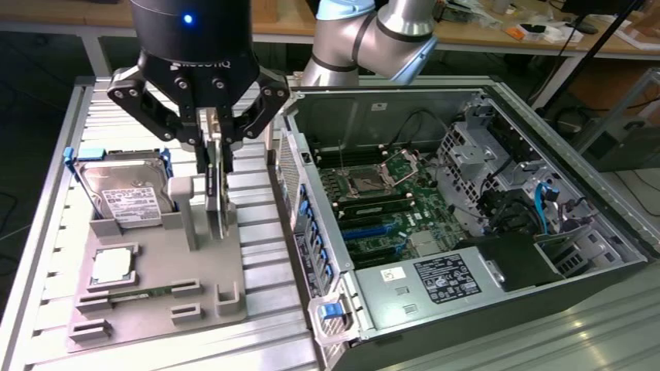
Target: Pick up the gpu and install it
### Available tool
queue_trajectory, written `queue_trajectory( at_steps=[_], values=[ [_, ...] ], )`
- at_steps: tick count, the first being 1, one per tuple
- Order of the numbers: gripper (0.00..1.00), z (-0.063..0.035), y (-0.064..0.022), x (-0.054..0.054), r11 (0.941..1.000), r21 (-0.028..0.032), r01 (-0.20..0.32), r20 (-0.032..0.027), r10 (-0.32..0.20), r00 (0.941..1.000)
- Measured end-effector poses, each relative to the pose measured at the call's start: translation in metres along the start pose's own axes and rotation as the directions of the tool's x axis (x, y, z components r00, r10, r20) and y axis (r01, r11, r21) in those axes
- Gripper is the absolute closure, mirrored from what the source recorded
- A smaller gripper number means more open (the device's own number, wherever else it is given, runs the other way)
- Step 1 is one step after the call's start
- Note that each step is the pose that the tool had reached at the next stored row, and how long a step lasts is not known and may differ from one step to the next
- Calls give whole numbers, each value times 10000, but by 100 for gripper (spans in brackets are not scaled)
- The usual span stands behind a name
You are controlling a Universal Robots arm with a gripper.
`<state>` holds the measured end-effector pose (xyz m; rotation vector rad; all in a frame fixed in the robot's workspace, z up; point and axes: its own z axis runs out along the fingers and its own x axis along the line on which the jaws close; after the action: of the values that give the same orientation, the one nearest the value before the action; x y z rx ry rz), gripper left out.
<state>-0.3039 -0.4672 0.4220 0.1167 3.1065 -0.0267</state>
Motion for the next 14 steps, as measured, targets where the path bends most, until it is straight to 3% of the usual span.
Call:
queue_trajectory(
  at_steps=[5, 14],
  values=[
    [73, -49, -1, -1, 10000, 18, 1, 2, -1, 10000],
    [73, -52, 1, -29, 10000, 20, 0, 1, 0, 10000]
  ],
)
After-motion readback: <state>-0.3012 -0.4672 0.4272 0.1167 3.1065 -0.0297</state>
